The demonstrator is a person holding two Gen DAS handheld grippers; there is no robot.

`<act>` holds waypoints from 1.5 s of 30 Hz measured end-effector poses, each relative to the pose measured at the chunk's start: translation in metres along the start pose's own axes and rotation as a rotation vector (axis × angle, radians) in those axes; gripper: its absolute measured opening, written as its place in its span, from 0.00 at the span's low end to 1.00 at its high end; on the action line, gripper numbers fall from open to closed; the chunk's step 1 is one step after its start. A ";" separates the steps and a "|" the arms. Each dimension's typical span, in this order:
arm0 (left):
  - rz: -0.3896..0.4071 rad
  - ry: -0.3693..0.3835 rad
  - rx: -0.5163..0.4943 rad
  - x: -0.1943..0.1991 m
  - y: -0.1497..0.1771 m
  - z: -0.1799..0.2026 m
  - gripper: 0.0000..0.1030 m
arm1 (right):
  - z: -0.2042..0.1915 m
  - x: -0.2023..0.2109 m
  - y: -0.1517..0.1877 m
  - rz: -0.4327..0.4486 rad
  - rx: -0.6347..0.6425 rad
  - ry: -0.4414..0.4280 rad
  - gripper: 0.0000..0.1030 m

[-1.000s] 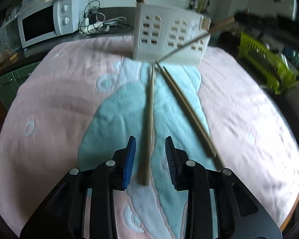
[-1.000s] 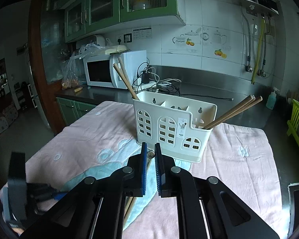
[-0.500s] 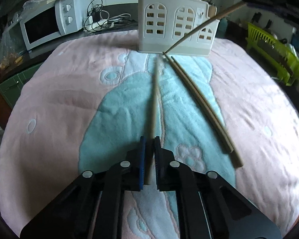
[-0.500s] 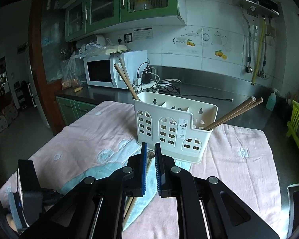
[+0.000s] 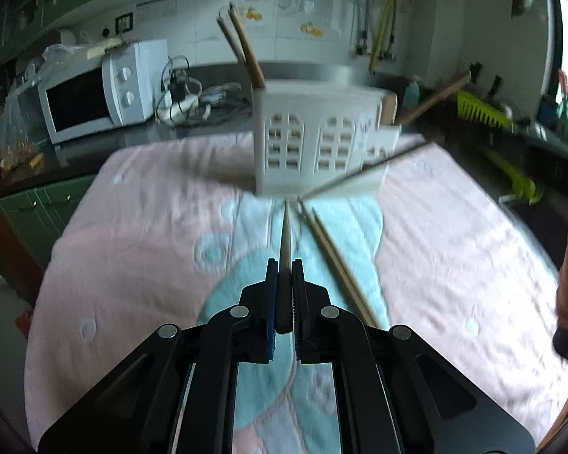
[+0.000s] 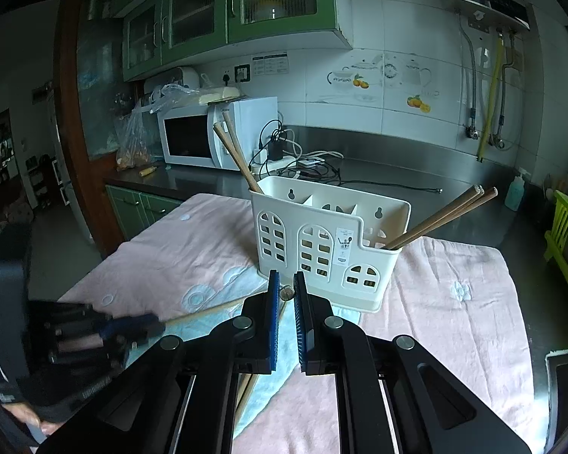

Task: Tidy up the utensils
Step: 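Lift both held chopsticks up to the white caddy, then lower both chopsticks into the caddy slots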

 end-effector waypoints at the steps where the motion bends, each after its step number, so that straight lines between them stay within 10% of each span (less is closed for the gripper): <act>1: 0.019 0.002 0.006 0.002 -0.006 -0.001 0.06 | 0.000 0.000 0.000 0.000 -0.001 0.000 0.07; 8: 0.152 -0.008 0.067 0.006 -0.037 -0.005 0.05 | 0.003 -0.001 -0.004 0.011 -0.008 -0.003 0.07; 22: 0.159 0.053 0.133 0.006 -0.050 -0.017 0.05 | 0.010 -0.007 -0.011 -0.001 -0.032 -0.023 0.07; 45: 0.323 0.068 0.013 0.098 -0.147 0.024 0.05 | 0.059 0.093 -0.131 0.066 0.002 -0.010 0.07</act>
Point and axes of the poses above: each gripper's, at about its wrist camera, not at the fingertips, and x roughly against the way its jaws point, z to its right, y to its underside, the point moved 5 cm from there along -x, roughly the way its jaws point, and after that the axes turned 2 degrees about -z, right-handed, at the moved point
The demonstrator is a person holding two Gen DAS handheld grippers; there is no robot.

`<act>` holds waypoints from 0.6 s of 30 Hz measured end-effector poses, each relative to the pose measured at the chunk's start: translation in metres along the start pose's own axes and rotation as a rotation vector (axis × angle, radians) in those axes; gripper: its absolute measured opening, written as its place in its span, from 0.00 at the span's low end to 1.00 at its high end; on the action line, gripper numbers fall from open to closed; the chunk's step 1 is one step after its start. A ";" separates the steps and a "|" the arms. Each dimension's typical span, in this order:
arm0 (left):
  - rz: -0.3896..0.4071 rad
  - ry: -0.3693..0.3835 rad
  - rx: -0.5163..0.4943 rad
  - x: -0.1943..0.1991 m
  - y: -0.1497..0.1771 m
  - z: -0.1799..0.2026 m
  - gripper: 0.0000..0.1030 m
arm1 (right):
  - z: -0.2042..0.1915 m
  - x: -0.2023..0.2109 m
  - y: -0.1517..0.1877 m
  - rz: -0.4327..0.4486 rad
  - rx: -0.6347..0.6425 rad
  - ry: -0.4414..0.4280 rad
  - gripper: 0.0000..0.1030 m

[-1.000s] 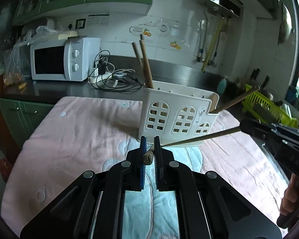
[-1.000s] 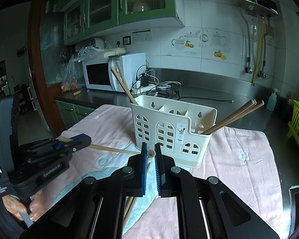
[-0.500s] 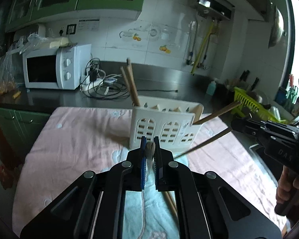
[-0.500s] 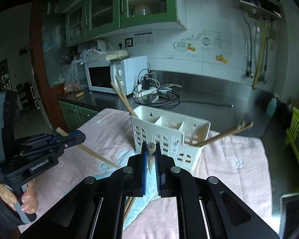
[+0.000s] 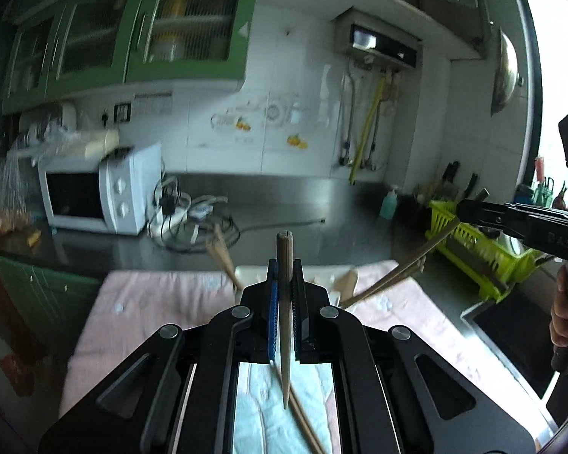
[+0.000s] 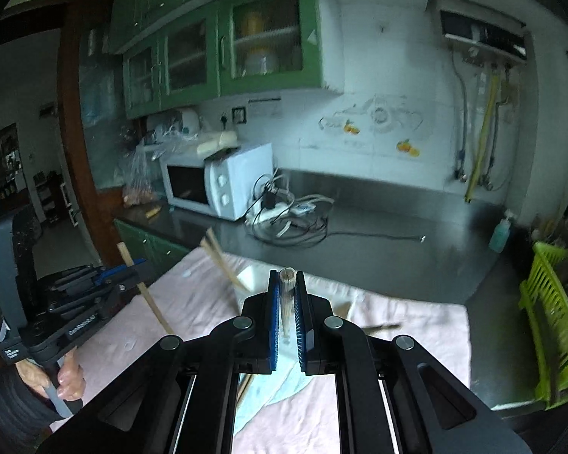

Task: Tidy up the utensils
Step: 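Lower both chopsticks into the caddy slots, then open both tools to release the chopsticks into the caddy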

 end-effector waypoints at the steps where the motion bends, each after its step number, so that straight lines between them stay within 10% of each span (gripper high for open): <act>1: 0.012 -0.002 -0.007 0.000 -0.007 0.002 0.05 | 0.003 0.003 -0.004 0.006 0.001 0.010 0.07; 18: 0.166 -0.094 -0.016 -0.070 -0.097 0.006 0.05 | 0.044 -0.056 -0.005 -0.045 -0.010 0.061 0.07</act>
Point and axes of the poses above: each gripper's, at about its wrist camera, not at the fingertips, and x roughly against the way its jaws point, z to its right, y to its underside, the point moved 5 cm from there along -x, roughly the way its jaws point, and after that the axes turned 2 degrees about -z, right-handed, at the moved point
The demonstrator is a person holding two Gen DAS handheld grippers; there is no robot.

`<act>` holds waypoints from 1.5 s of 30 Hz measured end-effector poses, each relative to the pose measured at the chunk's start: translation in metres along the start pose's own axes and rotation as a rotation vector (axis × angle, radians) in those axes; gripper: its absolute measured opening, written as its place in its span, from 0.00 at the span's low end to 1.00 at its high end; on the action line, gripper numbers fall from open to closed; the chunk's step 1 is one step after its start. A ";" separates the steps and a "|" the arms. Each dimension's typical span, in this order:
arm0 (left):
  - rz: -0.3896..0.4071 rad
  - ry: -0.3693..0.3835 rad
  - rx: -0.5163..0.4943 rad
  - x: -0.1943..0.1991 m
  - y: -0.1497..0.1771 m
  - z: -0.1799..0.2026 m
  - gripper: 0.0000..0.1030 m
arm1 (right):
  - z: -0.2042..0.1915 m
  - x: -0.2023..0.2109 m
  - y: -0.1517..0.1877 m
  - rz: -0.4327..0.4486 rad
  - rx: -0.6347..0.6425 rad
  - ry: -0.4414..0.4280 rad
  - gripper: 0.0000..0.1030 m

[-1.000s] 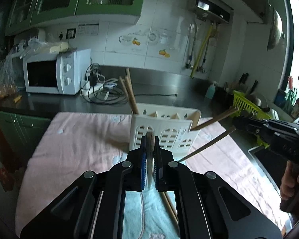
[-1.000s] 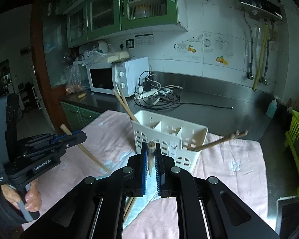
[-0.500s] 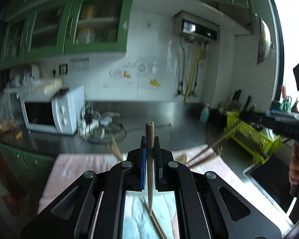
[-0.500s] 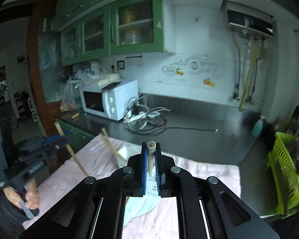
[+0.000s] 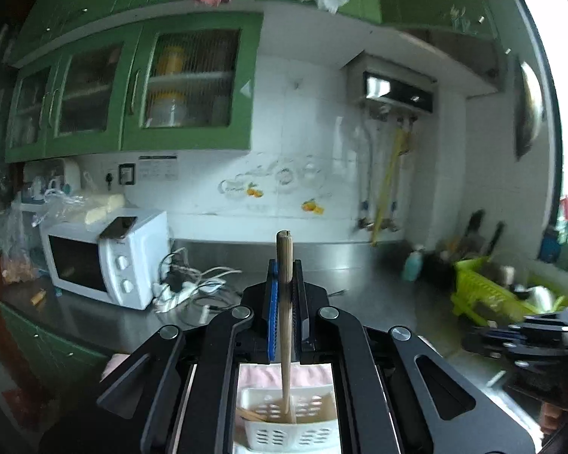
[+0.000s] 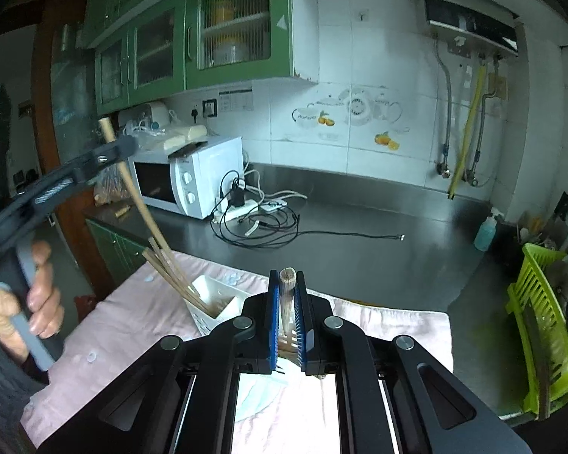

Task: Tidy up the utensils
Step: 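Open both tools to release the chopsticks into the caddy, then return both open tools to the last two chopsticks on the blanket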

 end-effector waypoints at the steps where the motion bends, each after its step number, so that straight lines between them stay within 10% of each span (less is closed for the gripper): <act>1: -0.014 0.003 0.007 -0.008 0.004 -0.002 0.05 | 0.001 -0.006 0.002 -0.009 0.006 0.003 0.07; 13: -0.198 -0.022 0.023 -0.060 0.063 -0.019 0.10 | 0.010 -0.039 0.020 -0.056 -0.011 0.011 0.12; 25: -0.147 -0.015 -0.027 0.015 0.060 -0.008 0.70 | 0.003 0.019 0.037 0.024 -0.030 0.020 0.35; 37: -0.232 -0.042 0.046 0.104 0.142 -0.040 0.88 | -0.073 0.017 0.191 -0.157 0.020 -0.068 0.53; 45: -0.250 -0.123 0.135 0.145 0.192 -0.077 0.91 | -0.130 -0.011 0.271 -0.307 0.068 -0.149 0.46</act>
Point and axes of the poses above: each gripper's, at about its wrist camera, not at the fingertips, and x roughly against the way its jaws point, z to its right, y to its underside, the point moved 5 cm from there along -x, roughly the way its jaws point, and after that the axes turned 2 degrees about -z, right-handed, at the moved point
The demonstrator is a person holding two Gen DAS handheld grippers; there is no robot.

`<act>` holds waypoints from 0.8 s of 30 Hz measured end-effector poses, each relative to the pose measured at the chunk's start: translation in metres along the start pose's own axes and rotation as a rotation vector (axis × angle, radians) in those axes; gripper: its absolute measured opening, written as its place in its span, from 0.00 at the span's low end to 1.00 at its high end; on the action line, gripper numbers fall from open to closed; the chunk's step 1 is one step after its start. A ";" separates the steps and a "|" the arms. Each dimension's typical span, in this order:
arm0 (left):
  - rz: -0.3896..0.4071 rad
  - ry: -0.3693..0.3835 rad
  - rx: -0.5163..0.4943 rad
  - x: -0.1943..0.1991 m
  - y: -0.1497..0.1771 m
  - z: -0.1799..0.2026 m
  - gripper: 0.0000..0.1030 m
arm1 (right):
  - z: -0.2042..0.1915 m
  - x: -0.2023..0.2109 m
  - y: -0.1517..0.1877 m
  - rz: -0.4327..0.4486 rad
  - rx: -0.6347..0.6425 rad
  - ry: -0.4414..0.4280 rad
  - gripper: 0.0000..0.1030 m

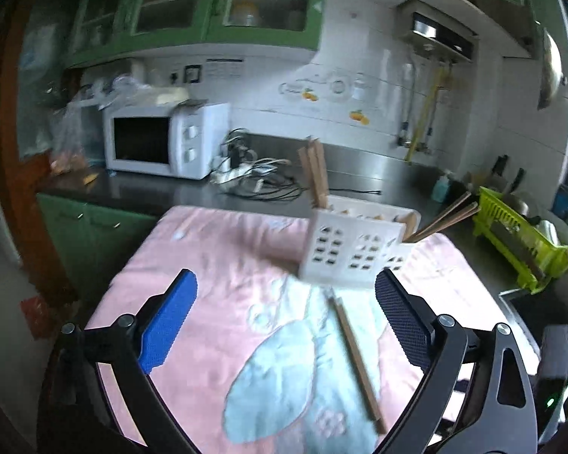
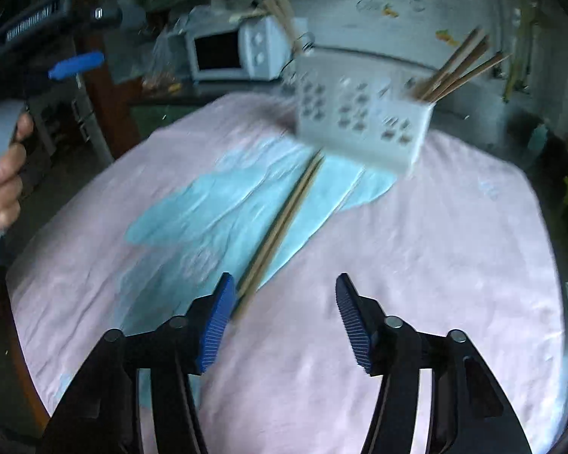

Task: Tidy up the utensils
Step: 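Return both open tools to the last two chopsticks on the blanket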

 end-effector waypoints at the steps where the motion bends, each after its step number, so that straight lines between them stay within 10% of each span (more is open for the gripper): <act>1: -0.003 -0.006 0.016 0.003 0.005 -0.006 0.91 | -0.006 -0.007 0.005 -0.019 0.005 -0.013 0.42; 13: -0.068 -0.037 0.090 0.005 0.045 -0.040 0.92 | -0.024 -0.051 0.020 -0.083 0.022 0.021 0.11; 24: -0.170 0.003 0.083 -0.020 0.078 -0.022 0.95 | 0.004 -0.043 0.021 -0.078 -0.047 0.043 0.07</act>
Point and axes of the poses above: each gripper's, at about its wrist camera, not at the fingertips, and x roughly against the way its jaws point, z to its right, y to its underside, the point moved 5 cm from there along -x, roughly the way its jaws point, and after that the axes turned 2 degrees about -z, right-handed, at the moved point
